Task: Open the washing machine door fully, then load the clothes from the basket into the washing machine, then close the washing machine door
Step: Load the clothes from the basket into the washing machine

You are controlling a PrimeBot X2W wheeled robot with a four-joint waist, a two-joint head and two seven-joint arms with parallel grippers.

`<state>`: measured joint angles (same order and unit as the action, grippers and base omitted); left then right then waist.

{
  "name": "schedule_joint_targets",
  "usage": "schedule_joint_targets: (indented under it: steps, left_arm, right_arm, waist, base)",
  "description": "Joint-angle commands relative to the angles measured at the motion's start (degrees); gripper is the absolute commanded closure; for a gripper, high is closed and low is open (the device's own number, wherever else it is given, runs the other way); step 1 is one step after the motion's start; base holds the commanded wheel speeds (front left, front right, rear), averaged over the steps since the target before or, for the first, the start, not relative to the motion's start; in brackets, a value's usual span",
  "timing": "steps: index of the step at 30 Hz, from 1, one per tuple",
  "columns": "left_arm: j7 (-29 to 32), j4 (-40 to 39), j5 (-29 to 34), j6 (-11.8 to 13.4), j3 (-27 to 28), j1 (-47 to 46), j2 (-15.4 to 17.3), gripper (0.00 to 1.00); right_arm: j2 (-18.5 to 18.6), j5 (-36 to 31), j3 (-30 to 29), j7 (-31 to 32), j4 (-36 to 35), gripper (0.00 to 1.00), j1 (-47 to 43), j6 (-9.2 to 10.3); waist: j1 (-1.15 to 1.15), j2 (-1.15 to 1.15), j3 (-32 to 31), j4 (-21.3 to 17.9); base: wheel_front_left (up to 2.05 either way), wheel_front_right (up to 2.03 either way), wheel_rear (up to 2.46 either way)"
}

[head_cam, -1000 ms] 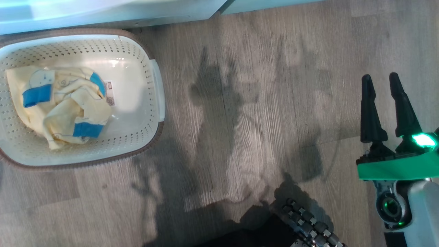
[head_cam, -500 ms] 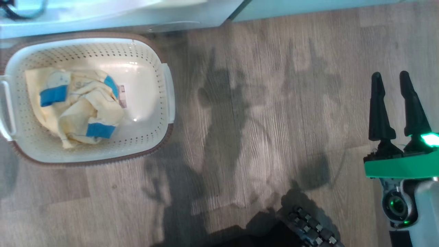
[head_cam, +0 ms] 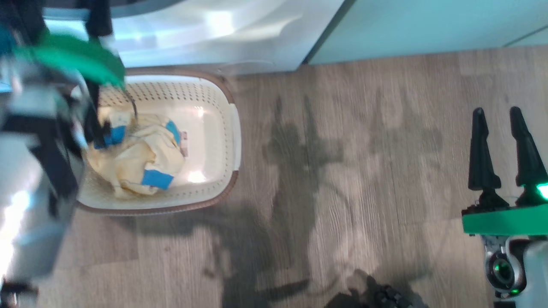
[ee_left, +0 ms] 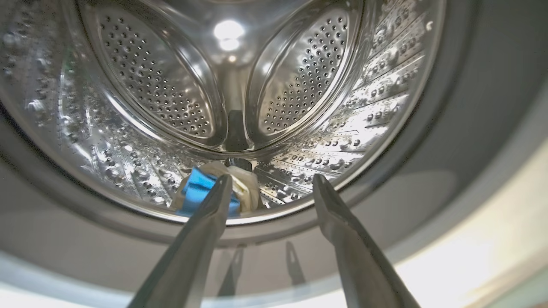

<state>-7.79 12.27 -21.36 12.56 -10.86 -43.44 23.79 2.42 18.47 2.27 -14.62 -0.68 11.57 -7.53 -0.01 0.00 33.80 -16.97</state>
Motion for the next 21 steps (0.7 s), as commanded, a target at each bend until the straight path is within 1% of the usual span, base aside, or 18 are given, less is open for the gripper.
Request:
schedule_joint_targets:
  steps: [1,6,11,17,21]
  left_arm:
    - [-0.68,-4.61,0.01,1.32,2.64,2.70,2.07,0.00]
    - [-0.76,-14.75,-0.04,4.90,3.31,15.96,1.61,0.00]
    - [-1.78,-20.81,0.28,7.93,3.34,26.65,0.40,0.00]
    - [-3.55,-23.26,0.07,9.68,1.83,34.58,-2.36,0.00]
    - [-4.91,-23.40,-0.38,9.79,1.51,37.27,-3.71,0.00]
  right_arm:
    - [0.46,-0.73,0.58,-0.38,-1.92,0.00,-1.25,0.04]
    - [0.46,-2.06,0.55,-0.38,-1.56,0.00,-2.35,0.04]
    - [0.46,-3.73,0.48,-0.38,-1.09,0.00,-3.84,0.04]
    - [0.64,-5.71,0.63,-0.38,-0.21,0.00,-6.61,0.04]
    - [1.09,-6.21,0.99,-0.38,0.29,0.00,-8.13,0.04]
  waist:
    - [0.01,0.00,-2.00,1.31]
    - [0.01,0.00,-5.24,2.79]
    - [0.01,0.00,-9.07,4.77]
    - [0.01,0.00,-14.14,7.48]
    - [0.01,0.00,-16.69,8.49]
  base:
    - [0.00,0.00,0.00]
    - [0.00,0.00,0.00]
    - [0.00,0.00,0.00]
    - [0.00,0.00,0.00]
    - [0.00,0.00,0.00]
